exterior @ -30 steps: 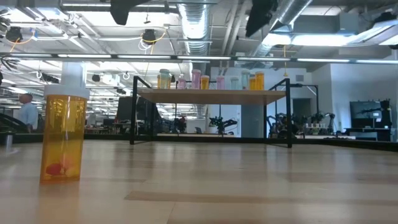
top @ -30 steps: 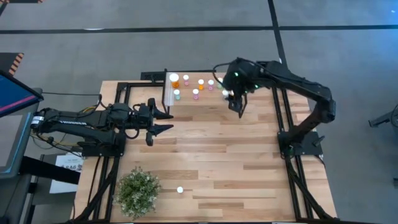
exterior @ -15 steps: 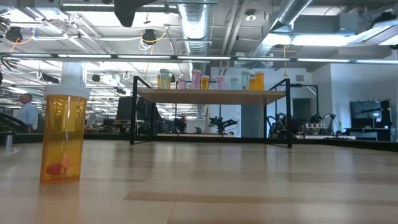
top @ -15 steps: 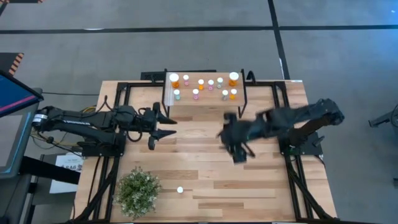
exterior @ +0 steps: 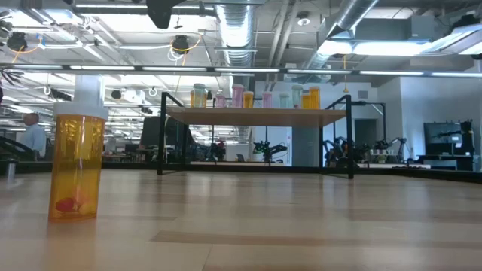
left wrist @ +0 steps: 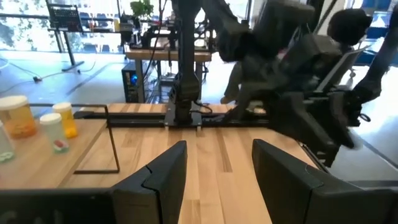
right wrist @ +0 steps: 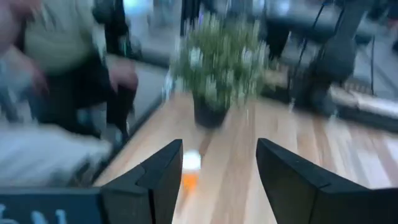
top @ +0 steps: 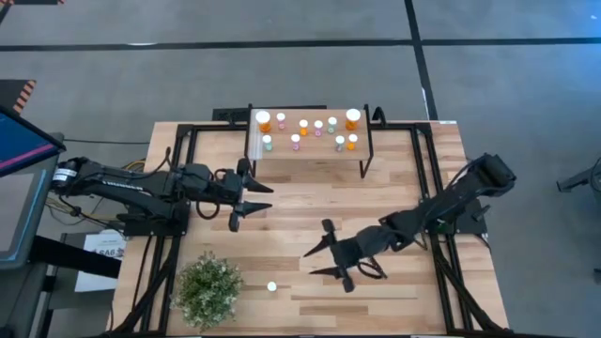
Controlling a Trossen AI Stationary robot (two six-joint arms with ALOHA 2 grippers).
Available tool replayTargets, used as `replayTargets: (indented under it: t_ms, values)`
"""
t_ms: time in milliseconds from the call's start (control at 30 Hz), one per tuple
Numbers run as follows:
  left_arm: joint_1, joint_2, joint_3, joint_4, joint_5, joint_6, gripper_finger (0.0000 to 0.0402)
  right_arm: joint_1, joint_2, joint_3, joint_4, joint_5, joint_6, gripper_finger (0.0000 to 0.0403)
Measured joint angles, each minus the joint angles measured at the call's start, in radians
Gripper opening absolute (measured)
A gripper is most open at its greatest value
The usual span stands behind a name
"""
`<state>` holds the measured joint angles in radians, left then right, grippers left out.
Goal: Pick and place medicine bottles onto shelf by color
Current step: Put the orange pill bottle on the shelf
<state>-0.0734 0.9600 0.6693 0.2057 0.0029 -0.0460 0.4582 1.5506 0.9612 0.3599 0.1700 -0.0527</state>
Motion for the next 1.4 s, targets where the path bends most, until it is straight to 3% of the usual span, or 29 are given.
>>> replayTargets:
  t_ms: [67, 333, 700, 1033, 1400]
  values:
    - [0.000, 0.000, 0.000, 0.005, -0.005, 0.000, 0.0170, -0.011, 0.044, -0.015, 0.114, -0.014, 0.008, 0.0225]
    - [0.000, -0.002, 0.000, 0.032, 0.001, 0.000, 0.0170, -0.038, 0.261, 0.062, 0.222, -0.111, 0.066, 0.0225]
    - [0.000, -0.003, 0.000, 0.021, 0.001, -0.001, 0.0170, -0.042, 0.546, 0.294, 0.208, -0.150, 0.097, 0.0260]
    - [0.000, -0.003, 0.000, 0.016, 0.002, -0.002, 0.0170, -0.063, 0.629, 0.393, 0.102, -0.172, 0.143, 0.0318]
    - [0.000, -0.003, 0.000, 0.018, -0.004, 0.000, 0.0170, -0.069, 0.677, 0.390, 0.074, -0.176, 0.186, 0.0314]
